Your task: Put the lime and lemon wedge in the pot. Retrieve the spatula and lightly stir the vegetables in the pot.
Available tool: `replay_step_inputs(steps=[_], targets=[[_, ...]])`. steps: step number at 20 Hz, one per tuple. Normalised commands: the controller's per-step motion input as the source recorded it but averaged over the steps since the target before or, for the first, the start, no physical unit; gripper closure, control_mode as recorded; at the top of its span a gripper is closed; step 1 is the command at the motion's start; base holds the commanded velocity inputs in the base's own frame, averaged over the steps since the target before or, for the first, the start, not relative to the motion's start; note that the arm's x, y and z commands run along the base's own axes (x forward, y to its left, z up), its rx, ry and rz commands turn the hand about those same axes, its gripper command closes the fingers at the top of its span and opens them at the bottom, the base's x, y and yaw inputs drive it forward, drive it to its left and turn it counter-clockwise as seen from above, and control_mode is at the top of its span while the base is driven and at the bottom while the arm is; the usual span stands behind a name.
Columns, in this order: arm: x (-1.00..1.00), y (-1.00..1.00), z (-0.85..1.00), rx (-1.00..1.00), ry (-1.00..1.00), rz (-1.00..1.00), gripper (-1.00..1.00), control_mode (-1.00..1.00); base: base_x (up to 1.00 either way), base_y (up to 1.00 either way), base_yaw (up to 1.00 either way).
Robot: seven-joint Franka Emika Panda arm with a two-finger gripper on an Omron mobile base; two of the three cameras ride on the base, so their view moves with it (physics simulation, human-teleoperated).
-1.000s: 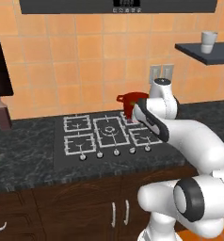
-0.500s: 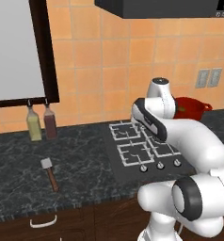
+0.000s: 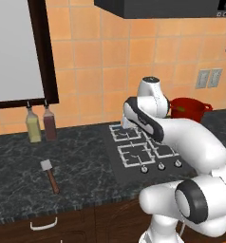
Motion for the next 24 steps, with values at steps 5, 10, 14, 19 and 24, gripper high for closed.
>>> replay_step_inputs(steps=[5, 10, 14, 19, 24], targets=[[-0.30, 0.36, -0.08, -0.14, 0.00, 1.00, -1.00, -1.00, 0.00, 0.00, 0.00], [-0.32, 0.38, -0.08, -0.16, 0.00, 0.99, -1.00, -1.00, 0.00, 0.00, 0.00], [-0.18, 0.39, -0.18, -0.19, 0.00, 0.94, -1.00, -1.00, 0.00, 0.00, 0.00], [-0.02, 0.50, -0.20, -0.14, 0.00, 0.89, -1.00, -1.00, 0.00, 0.00, 0.00], [0.00, 0.50, -0.10, -0.09, 0.00, 0.89, -1.00, -1.00, 0.00, 0.00, 0.00]])
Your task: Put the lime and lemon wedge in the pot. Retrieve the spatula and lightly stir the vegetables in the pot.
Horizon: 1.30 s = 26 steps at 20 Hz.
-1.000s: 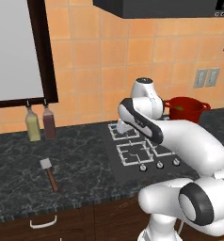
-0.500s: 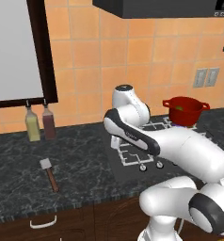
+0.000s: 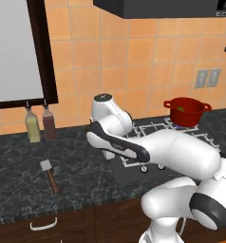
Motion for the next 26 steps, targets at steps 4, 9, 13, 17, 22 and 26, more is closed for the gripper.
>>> replay_step_inputs(steps=[4, 9, 13, 17, 22, 26], targets=[[-0.04, 0.51, -0.12, -0.19, 0.00, 0.89, -1.00, -1.00, 0.00, 0.00, 0.00], [0.00, 0.51, -0.04, -0.15, -0.01, 0.87, -1.00, -1.00, 0.00, 0.00, 0.00], [-0.04, 0.60, -0.02, -0.11, -0.04, 0.83, -1.00, -1.00, 0.00, 0.00, 0.00], [-0.38, 0.52, -0.18, -0.09, -0.14, 0.73, -1.00, -1.00, 0.00, 0.00, 0.00], [-0.64, 0.17, -0.31, -0.08, -0.35, 0.40, -1.00, -1.00, 0.00, 0.00, 0.00], [-0.04, 0.15, -0.43, -0.13, -0.20, 0.13, -1.00, -1.00, 0.00, 0.00, 0.00]])
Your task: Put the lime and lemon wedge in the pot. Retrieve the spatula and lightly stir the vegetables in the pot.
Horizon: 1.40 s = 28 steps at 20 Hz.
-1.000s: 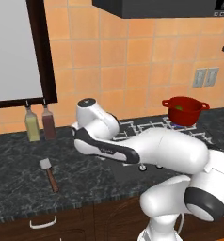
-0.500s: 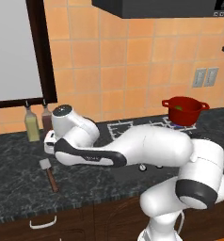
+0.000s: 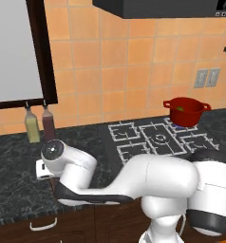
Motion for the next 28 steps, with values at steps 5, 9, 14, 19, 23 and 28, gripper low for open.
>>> replay_step_inputs(steps=[5, 9, 14, 19, 23, 28], targets=[[0.00, 0.43, -0.35, -0.07, 0.00, 0.08, -1.00, -1.00, 0.00, 0.00, 0.00], [0.00, 0.51, -0.26, -0.08, 0.01, 0.09, -1.00, -1.00, 0.00, 0.00, 0.00], [0.00, 0.02, -0.39, -0.09, 0.00, 0.08, -1.00, -1.00, 0.00, 0.00, 0.00], [0.06, 0.00, -0.31, -0.01, 0.00, 0.04, -1.00, -1.00, 0.00, 0.00, 0.00], [0.12, -0.03, -0.29, 0.00, -0.02, 0.01, -1.00, -1.00, 0.00, 0.00, 0.00], [0.26, -0.01, -0.24, 0.00, -0.01, 0.01, -1.00, -1.00, 0.00, 0.00, 0.00]])
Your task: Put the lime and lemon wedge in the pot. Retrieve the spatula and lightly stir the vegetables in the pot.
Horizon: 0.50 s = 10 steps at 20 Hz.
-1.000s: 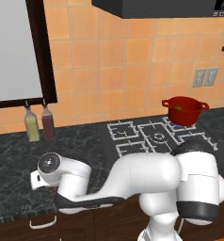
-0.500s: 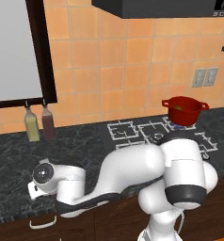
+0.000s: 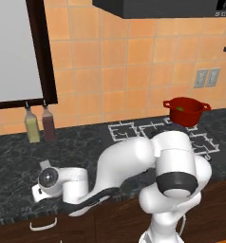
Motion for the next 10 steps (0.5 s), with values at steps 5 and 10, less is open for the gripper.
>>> replay_step_inputs(steps=[5, 10], targets=[[0.22, 0.00, -0.15, 0.00, 0.00, 0.01, -1.00, -1.00, 0.00, 0.00, 0.00], [0.04, 0.10, -0.26, 0.00, 0.00, 0.00, -1.00, -1.00, 0.00, 0.00, 0.00]])
